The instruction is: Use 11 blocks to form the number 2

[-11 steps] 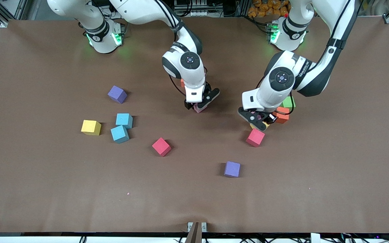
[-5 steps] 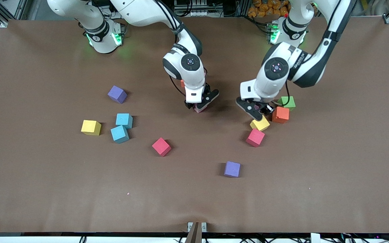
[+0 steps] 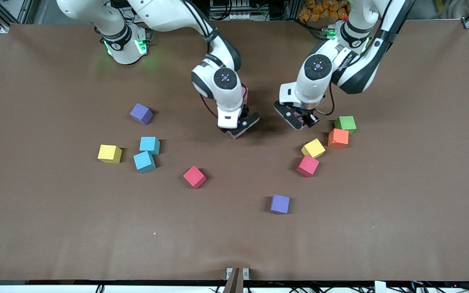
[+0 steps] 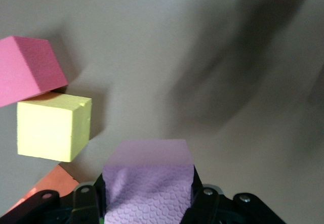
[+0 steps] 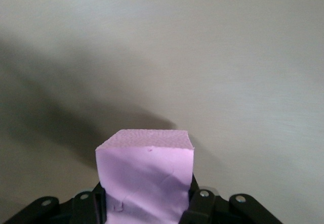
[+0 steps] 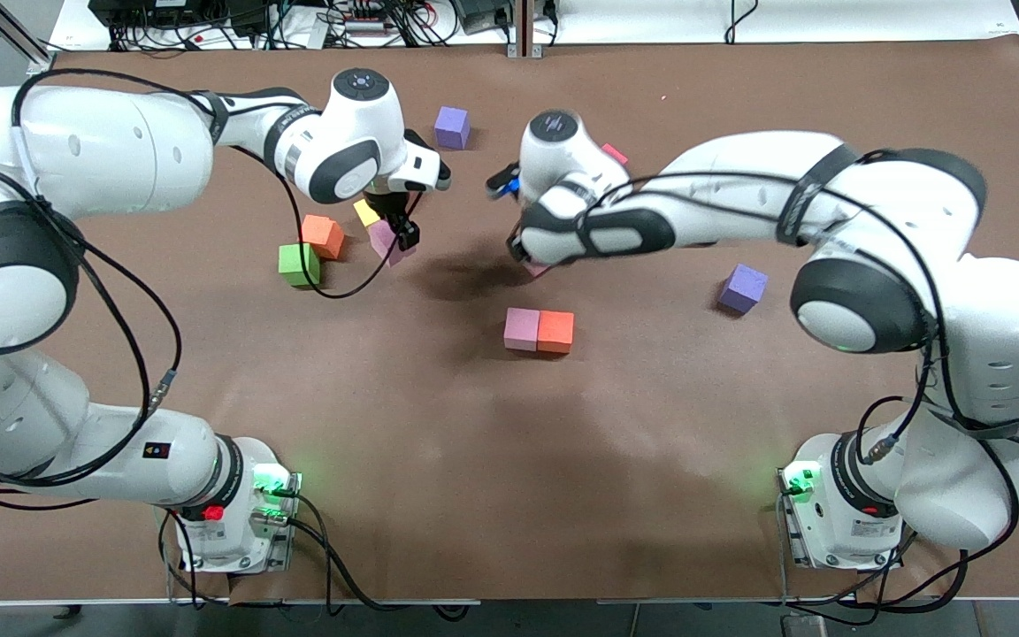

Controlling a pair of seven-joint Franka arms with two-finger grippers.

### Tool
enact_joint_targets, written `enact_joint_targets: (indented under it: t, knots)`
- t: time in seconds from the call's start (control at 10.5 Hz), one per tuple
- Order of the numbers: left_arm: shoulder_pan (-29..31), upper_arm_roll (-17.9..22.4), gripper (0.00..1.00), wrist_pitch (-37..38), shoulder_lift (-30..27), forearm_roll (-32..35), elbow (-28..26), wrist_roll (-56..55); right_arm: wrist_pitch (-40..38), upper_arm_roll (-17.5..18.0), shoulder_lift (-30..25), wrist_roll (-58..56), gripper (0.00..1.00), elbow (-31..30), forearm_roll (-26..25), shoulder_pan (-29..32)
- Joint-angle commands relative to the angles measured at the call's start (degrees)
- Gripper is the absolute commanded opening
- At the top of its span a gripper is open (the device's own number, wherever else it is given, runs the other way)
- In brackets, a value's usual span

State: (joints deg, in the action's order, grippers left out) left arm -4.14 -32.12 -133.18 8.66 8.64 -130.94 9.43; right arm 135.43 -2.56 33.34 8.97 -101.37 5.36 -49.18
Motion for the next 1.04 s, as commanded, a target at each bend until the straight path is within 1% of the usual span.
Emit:
enact_joint_targets:
  t: [0.0,0.28,0.38,0.47,0.57,0.76,0.95]
  knots:
    - [1.5,-2.8,0.02,-1.3,-2.4,0.9,-2.0,0.1,-3.0,0.5,-3.2,0.0,0.12,-0.9,-0.3,5.0]
    - [1.1,-9.1,0.02,-4.2,-1.2,0.9,-3.1,0.2,-3.1,0.5,-4.2,0.6,0.12,0.1,-0.3,10.1]
    - [0.9,-11.4,0.02,-7.0,-0.7,1.1,-4.1,0.2,-3.1,0.5,-4.4,0.6,0.12,0.1,-0.3,11.6]
    - [0.5,-12.8,0.02,-9.8,-0.2,1.7,-5.4,0.7,-3.1,0.4,-4.3,0.6,0.12,0.0,-0.3,12.5]
    - [-0.2,-12.9,0.02,-11.7,0.7,4.1,-6.1,1.0,-3.1,0.4,-4.5,0.7,0.12,0.0,-0.3,13.5]
    - [-1.1,-12.9,0.02,-12.4,4.0,12.8,-5.6,1.0,-5.5,0.3,-4.9,3.5,0.12,-0.1,-0.3,15.5]
    - [-3.2,-12.9,0.02,-12.6,6.4,16.9,-5.2,1.0,-6.0,-0.3,-4.6,9.2,0.12,-0.4,-0.3,15.8]
